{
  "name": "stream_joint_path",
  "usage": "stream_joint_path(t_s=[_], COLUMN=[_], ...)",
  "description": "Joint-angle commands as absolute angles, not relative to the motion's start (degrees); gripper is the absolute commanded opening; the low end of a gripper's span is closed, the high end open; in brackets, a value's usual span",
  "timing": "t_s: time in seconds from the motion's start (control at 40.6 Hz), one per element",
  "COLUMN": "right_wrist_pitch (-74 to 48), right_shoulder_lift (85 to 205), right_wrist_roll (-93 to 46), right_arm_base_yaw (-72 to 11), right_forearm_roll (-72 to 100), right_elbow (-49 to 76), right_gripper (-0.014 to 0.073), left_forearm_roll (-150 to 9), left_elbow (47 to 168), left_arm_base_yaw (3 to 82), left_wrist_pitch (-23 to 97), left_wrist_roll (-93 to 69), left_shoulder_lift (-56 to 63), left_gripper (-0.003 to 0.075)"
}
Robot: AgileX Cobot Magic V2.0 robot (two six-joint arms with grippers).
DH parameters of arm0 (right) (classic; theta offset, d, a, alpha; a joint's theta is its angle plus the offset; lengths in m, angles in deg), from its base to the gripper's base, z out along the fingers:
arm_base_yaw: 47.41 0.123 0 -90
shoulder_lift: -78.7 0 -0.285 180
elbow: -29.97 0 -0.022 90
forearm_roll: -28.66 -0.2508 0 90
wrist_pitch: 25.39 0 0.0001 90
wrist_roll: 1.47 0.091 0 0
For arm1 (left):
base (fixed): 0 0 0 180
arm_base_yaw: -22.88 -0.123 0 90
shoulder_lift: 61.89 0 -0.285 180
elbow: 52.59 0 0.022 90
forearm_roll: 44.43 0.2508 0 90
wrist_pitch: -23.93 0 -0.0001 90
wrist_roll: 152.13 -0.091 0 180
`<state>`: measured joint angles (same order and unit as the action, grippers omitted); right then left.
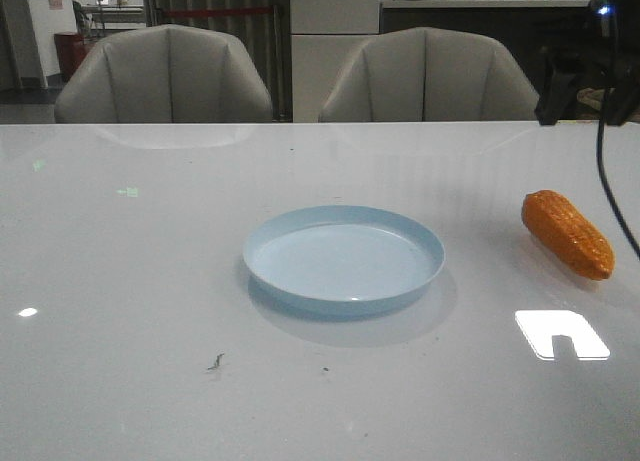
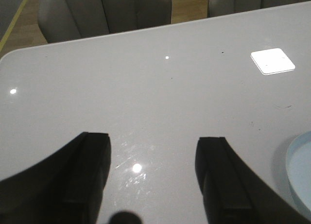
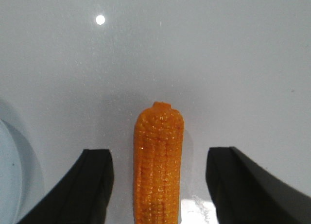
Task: Place corn on plate with both arms
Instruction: 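Lower the right gripper over the orange corn cob and grasp it, then lift the corn with the right gripper and carry it over the plate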
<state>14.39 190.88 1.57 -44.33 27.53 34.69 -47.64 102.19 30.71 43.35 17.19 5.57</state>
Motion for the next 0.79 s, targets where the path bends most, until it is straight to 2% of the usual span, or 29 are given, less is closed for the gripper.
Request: stream_joint_path(t_s=[0.0, 0.615, 0.665, 0.763], right_wrist_pitch=[15.6, 14.4, 14.2, 13.7], right_shoulder_lift=[191.9, 201.5, 201.6, 201.4], right_wrist_roll=[0.8, 0.5, 0.5, 0.4], right_arm_base_yaw=[-44.0, -43.0, -43.0, -43.0], right_forearm_roll=[28.1, 29.8, 29.8, 29.8], right_elbow=[38.8, 38.8, 38.8, 39.5], right_gripper=[0.0524, 0.0517, 0.0503, 0.0406], left_forearm_roll=[-48.0, -48.0, -48.0, -48.0], left_elbow=[101.9, 101.7, 101.7, 101.7], left_arm_base_yaw=[30.5, 30.5, 30.5, 30.5], left_wrist_pitch=[37.7, 37.7, 37.6, 37.5], left_wrist_roll=[17.1, 17.1, 17.1, 17.1], left_shoulder_lift=[1.5, 0.2, 0.2, 0.2], left_gripper=[0.0449, 0.0449, 0.0449, 0.0449])
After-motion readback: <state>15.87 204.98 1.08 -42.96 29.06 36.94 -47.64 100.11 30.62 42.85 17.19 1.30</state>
